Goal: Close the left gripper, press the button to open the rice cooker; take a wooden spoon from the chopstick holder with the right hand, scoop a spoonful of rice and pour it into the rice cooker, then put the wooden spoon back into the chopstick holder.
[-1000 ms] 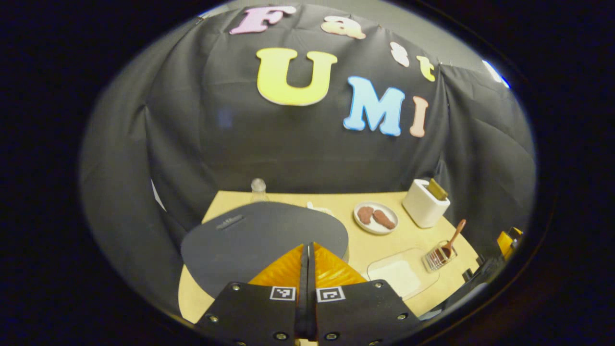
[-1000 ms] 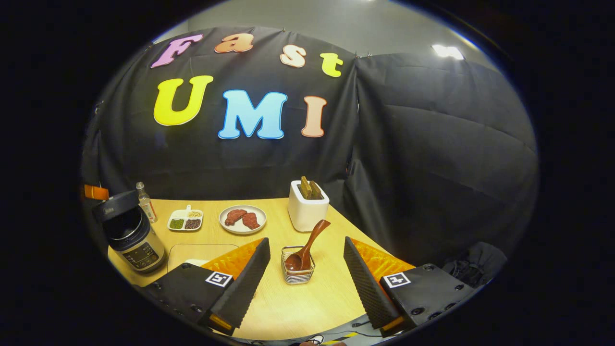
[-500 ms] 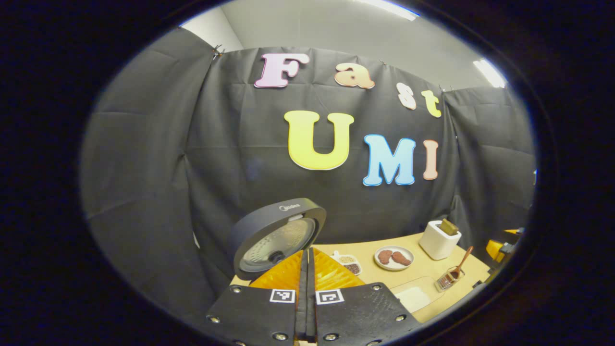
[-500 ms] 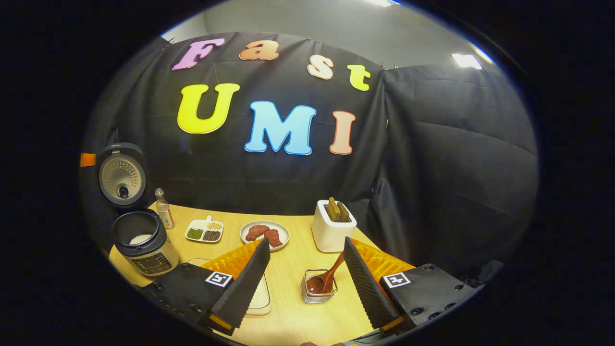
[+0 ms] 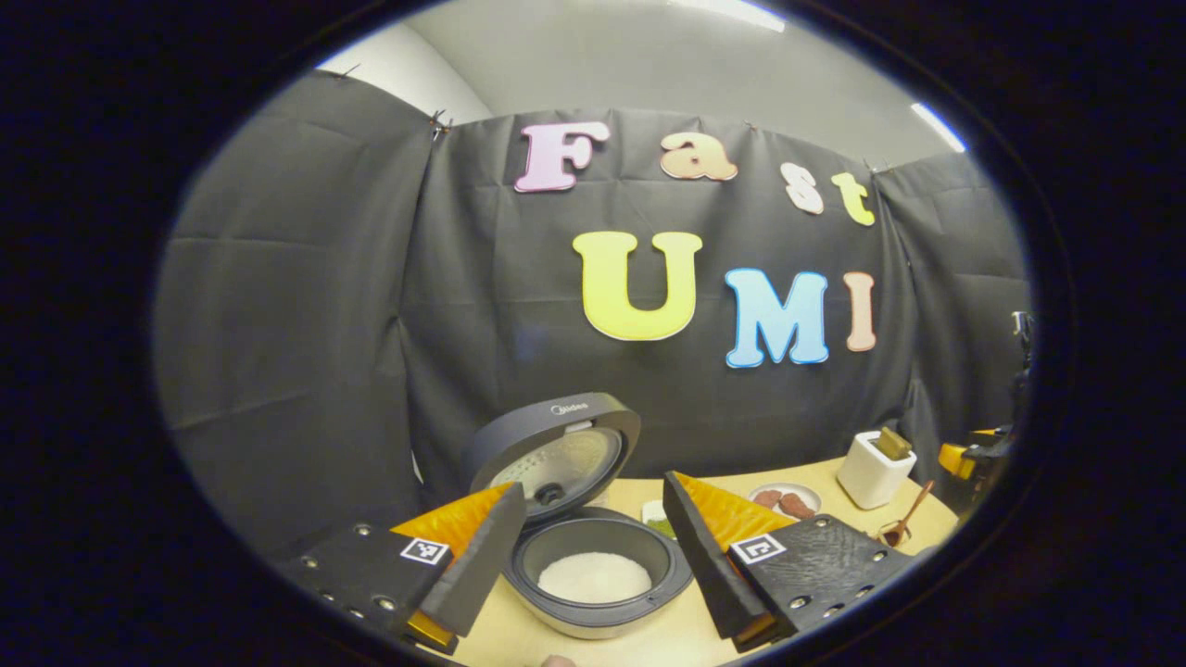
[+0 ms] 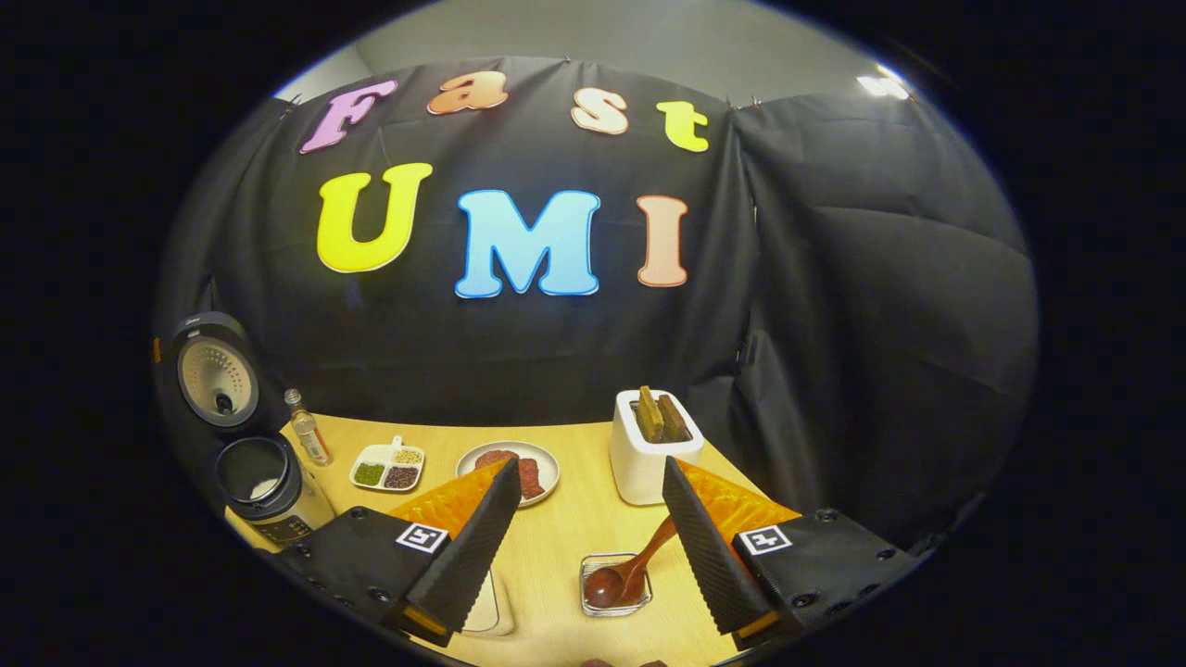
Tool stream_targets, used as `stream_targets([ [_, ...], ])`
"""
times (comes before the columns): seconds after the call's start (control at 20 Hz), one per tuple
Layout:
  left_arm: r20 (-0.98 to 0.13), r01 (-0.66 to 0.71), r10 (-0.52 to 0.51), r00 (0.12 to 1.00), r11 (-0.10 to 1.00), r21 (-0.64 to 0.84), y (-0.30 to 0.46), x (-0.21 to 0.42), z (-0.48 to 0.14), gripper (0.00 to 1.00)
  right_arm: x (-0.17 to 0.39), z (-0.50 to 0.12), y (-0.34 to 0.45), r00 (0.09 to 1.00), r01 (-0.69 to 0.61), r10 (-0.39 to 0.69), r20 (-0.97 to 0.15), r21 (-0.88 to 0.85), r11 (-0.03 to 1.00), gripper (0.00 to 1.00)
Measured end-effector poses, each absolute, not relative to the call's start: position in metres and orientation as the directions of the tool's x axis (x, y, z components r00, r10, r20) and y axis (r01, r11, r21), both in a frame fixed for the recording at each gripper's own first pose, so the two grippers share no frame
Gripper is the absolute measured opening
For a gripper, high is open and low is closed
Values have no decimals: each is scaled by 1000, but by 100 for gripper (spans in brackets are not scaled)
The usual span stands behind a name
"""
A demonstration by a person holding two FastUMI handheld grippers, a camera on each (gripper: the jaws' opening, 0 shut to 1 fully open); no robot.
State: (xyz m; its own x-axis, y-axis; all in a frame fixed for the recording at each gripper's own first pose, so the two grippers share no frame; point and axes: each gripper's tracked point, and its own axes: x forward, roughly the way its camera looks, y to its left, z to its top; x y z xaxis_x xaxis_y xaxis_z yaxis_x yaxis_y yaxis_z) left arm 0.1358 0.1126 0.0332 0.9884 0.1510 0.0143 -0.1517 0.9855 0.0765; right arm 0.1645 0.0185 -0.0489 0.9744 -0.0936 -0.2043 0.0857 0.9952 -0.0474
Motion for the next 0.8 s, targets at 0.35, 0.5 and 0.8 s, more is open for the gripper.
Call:
stream_targets([
  [0.35,-40,-189,192,981,979,77,60,149,23,93,212,-66,-46,963,144,-134,-235,24,989,98],
  [0.5,-57,-211,217,975,973,95,42,147,17,93,232,-89,-72,948,153,-135,-288,41,987,98],
  [0.8,-95,-277,280,955,960,46,13,128,5,93,259,-148,-88,900,123,-32,-435,182,976,100],
])
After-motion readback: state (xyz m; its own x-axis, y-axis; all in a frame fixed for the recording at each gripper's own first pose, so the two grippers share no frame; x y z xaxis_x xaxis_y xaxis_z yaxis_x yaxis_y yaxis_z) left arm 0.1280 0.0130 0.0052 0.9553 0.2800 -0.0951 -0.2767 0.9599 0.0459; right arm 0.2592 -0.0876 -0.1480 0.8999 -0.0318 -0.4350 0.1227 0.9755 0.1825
